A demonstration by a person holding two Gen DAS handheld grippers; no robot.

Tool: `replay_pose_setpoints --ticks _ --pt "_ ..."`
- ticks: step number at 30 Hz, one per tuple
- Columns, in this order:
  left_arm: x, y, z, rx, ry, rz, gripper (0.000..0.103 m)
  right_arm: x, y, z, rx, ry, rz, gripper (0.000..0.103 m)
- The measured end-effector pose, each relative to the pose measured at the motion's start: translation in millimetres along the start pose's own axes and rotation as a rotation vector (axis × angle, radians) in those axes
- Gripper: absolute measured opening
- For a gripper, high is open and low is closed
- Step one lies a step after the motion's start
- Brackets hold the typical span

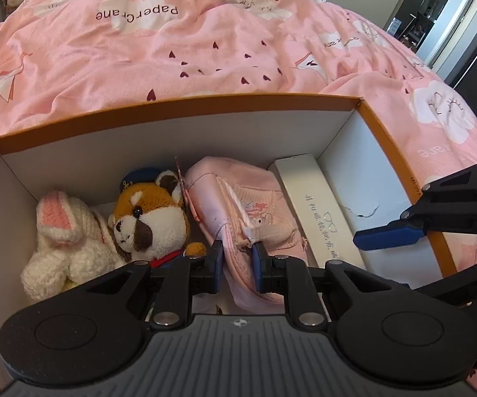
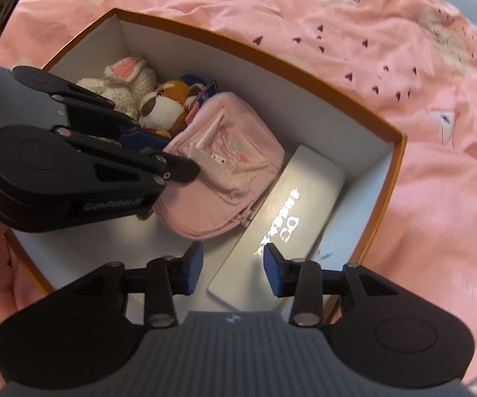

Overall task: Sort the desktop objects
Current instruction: 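Release the glasses case with the right gripper and push the pouch flat, then withdraw both grippers from the orange box toward the remaining items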

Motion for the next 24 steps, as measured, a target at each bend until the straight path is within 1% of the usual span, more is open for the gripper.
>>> replay_pose_setpoints --ticks 3,6,10,11,13,14,19,21,24 --pt "-3.0 2.8 5.7 -0.004 0.014 -0.022 0.022 -4.6 -5.8 12.2 -0.037 -0.004 0.0 0.042" --pt "-4.4 1.8 7.9 -0.007 0.034 -0.009 0.024 -5.6 -8.5 19.1 -0.036 -0.006 0.002 0.042" --pt "-3.6 -2.3 3.1 -0.026 0.048 0.046 0.032 -7.8 -13.5 27.5 -0.044 -0.017 0.025 0.042" --pt "-3.5 -2.8 0.8 -0.027 0.051 0.051 0.037 -9.2 -14.9 31.0 -0.038 -0.018 0.031 0.042" --pt "-4.3 -5.2 -4.6 -0.016 0.05 0.058 0.042 -11.9 -14.9 35.3 -0.011 -0.011 0.038 0.042" --pt "-4.3 -6.1 -7.6 -0.013 0.049 0.063 0.046 -14.2 -15.2 38.5 0.007 -0.009 0.04 0.042" --pt "-4.9 -9.1 -31.7 -0.035 0.002 0.09 0.044 -24.3 -12.0 49.1 0.053 -0.037 0.025 0.04" --pt "-4.3 -8.8 -44.4 -0.038 -0.028 0.102 0.044 -28.5 -10.5 51.3 0.073 -0.059 0.009 0.038" --pt "-0.4 -9.3 -62.5 -0.027 -0.056 0.118 0.044 -32.6 -9.5 54.8 0.114 -0.071 -0.009 0.037"
Point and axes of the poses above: each gripper's, at about its wrist camera, not at the fingertips, and z roughly the way its jaws point, y to its left, x to its underside, the point moved 5 cm from there along z, roughly the way its jaws point, and after that the axes turned 8 degrees about -z, right-handed, at the moved point
